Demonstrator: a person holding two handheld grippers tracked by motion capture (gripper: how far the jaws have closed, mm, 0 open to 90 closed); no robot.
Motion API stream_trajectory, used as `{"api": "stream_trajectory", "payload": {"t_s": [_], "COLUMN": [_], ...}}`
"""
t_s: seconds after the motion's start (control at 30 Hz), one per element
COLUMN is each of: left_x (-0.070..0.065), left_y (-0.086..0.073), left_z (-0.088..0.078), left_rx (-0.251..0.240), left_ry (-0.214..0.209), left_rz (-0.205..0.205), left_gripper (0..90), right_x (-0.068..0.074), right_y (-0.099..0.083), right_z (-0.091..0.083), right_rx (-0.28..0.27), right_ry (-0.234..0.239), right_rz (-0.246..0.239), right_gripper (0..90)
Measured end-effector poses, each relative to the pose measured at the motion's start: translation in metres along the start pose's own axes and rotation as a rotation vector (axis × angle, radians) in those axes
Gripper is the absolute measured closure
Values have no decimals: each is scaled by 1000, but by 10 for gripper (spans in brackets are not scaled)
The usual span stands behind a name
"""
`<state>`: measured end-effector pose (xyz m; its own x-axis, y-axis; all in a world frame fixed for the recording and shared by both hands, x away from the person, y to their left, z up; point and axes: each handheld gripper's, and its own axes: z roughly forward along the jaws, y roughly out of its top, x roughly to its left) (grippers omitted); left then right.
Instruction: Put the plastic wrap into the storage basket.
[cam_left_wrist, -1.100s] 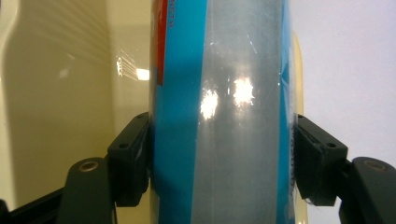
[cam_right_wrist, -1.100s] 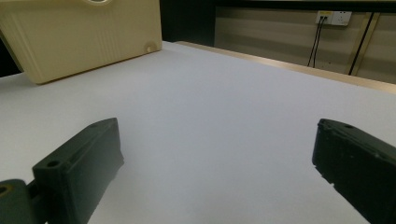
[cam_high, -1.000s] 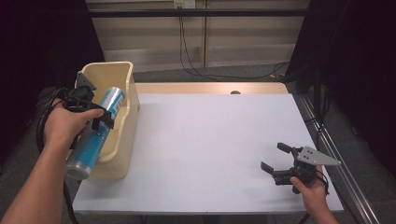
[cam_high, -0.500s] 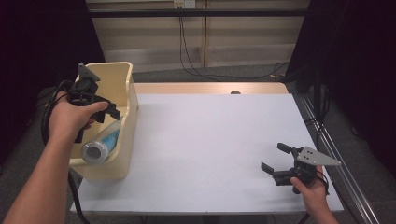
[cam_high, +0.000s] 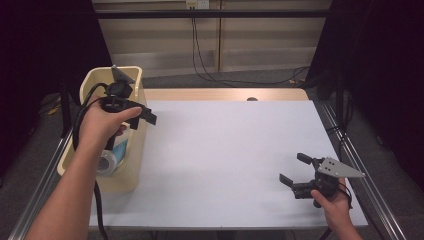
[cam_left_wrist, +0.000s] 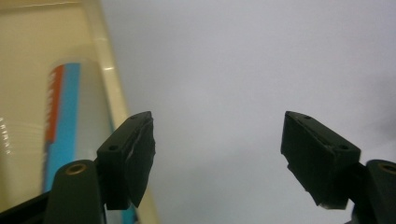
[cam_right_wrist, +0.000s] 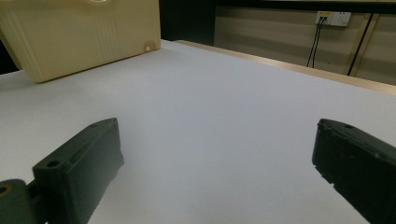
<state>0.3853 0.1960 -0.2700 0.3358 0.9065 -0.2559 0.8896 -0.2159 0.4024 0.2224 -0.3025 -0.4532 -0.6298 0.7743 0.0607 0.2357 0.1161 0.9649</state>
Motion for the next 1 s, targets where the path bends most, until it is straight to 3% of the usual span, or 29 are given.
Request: {"api": "stream_trajectory", "payload": {"t_s": [0.23, 0.47, 1.0], "left_x": [-25, -39, -56], "left_y": [3, 2, -11], "left_z": [17, 34, 71], "left_rx": [37, 68, 139], "left_ry": [-25, -51, -91], "left_rz": [55, 86, 121], "left_gripper": [237, 220, 192], "right_x": [-1, -1, 0], "right_y": [0, 0, 0], "right_z": [-2, -2, -2], "right_rx": [-4, -2, 1], "right_ry": [-1, 0, 5], "right_rz": [1, 2, -2], "right_gripper": [11, 10, 10]}}
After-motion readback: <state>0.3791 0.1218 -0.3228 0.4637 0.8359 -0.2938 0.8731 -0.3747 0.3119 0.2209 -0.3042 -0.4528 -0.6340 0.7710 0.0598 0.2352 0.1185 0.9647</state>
